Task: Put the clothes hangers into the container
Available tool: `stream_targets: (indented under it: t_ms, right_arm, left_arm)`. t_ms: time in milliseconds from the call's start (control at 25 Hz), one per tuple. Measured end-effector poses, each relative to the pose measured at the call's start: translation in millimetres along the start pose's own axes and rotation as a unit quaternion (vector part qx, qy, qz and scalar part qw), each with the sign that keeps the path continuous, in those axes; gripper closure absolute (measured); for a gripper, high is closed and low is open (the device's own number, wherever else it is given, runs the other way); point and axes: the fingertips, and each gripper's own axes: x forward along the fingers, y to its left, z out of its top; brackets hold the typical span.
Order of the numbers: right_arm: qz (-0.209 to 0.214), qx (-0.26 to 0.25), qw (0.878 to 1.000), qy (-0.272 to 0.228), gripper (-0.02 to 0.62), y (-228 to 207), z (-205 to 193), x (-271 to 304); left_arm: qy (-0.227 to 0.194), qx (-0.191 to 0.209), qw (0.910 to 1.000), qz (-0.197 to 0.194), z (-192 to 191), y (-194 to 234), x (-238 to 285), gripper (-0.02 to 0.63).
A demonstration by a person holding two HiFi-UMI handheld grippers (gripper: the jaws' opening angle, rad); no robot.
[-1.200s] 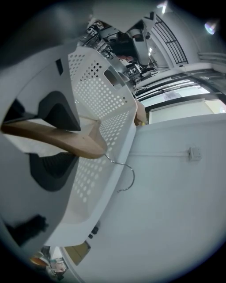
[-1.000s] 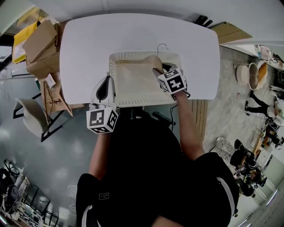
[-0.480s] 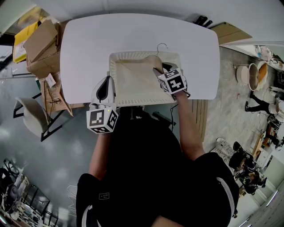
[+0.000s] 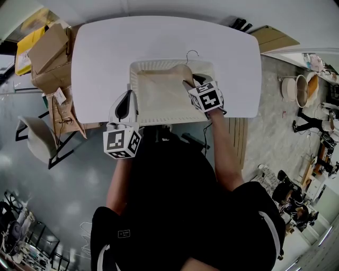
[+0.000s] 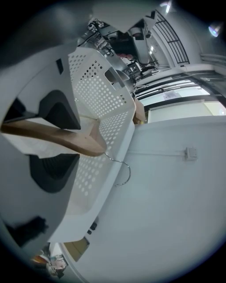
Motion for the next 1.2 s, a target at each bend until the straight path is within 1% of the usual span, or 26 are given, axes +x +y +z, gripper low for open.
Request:
stream_targets:
  t_ms: [480, 1200]
  right_arm:
    - [-0.011, -0.003, 1.000, -0.006, 0.416, 1, -3, -15]
    - [-0.026, 0.003, 1.000, -0.017, 0.416, 3, -14, -40]
  left_arm:
    - [-0.006, 0.003, 1.0000, -0.004, 2, -7, -9, 0.603]
    - [-0.011, 0.010, 0.9996, -0.023, 3, -24, -17, 0.603]
